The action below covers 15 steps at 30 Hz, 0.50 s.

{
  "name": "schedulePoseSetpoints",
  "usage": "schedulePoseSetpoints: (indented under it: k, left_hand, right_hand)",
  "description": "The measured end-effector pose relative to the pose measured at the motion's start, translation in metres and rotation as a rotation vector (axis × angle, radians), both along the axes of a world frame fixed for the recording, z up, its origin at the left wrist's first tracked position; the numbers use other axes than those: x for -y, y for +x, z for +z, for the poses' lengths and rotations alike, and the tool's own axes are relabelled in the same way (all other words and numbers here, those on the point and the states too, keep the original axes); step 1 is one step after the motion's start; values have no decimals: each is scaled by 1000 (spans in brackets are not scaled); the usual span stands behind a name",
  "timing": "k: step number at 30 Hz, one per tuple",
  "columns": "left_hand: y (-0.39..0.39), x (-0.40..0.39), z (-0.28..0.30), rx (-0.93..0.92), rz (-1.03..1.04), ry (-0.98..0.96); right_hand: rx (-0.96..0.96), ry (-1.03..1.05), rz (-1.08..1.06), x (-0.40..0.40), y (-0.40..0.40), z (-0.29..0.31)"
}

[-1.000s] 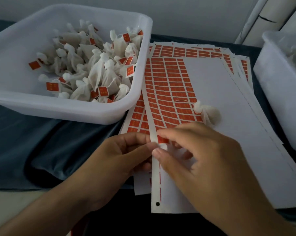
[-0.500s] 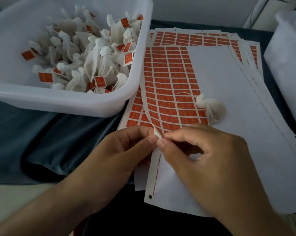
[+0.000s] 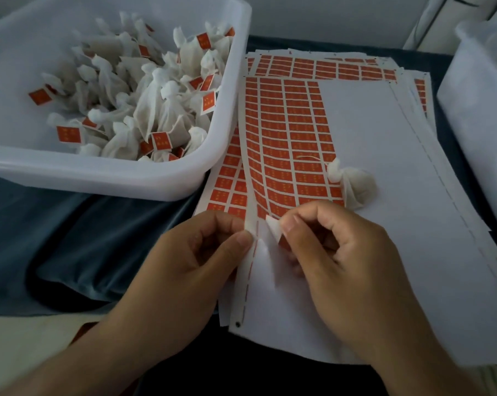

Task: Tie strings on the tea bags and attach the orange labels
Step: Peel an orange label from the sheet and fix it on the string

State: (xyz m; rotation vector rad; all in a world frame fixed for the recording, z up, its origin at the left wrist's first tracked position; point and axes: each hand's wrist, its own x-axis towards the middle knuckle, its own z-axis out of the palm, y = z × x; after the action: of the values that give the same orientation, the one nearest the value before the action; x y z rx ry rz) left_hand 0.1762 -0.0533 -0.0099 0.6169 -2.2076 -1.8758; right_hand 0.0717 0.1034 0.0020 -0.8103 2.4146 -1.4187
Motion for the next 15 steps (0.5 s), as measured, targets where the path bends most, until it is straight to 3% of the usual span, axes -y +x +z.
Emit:
schedulePoseSetpoints:
  k: [3,6,9,12,13,15]
  left_hand:
    - [4,6,-4,14,115,-85]
    - [5,14,-5,99,136,-320]
    - [2,14,10,203,100,-424]
    - [-5,12,8,65,117,-322]
    - [-7,13,6,141,29,-497]
    - [-30,5,5,205,-137,-385]
  right_hand:
    - [147,-60,-36,-4,-6,0]
    - [412,-318,-82,-8,-14,4]
    - [590,-506,-90,-20,-27,12]
    - [614,-630,-79,-36,-43,25]
    - [591,-661,-85,-41,-49,29]
    - [551,-723,-106,-49,-62,39]
